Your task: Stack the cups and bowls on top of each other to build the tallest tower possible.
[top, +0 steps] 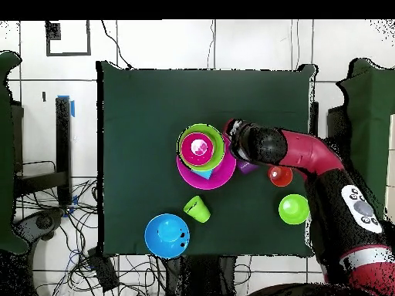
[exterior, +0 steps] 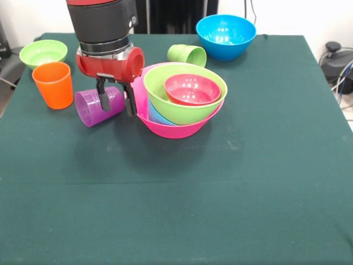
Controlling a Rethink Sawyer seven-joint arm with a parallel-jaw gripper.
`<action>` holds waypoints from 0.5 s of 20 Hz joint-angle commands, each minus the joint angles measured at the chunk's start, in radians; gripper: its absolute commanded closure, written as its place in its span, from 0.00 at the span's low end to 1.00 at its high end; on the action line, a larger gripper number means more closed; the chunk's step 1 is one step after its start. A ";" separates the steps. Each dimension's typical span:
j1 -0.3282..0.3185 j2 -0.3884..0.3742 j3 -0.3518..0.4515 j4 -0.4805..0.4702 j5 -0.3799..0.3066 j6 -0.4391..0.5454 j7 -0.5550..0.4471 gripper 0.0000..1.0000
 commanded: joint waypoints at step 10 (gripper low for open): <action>0.042 -0.187 -0.056 -0.092 -0.223 0.230 -0.226 0.00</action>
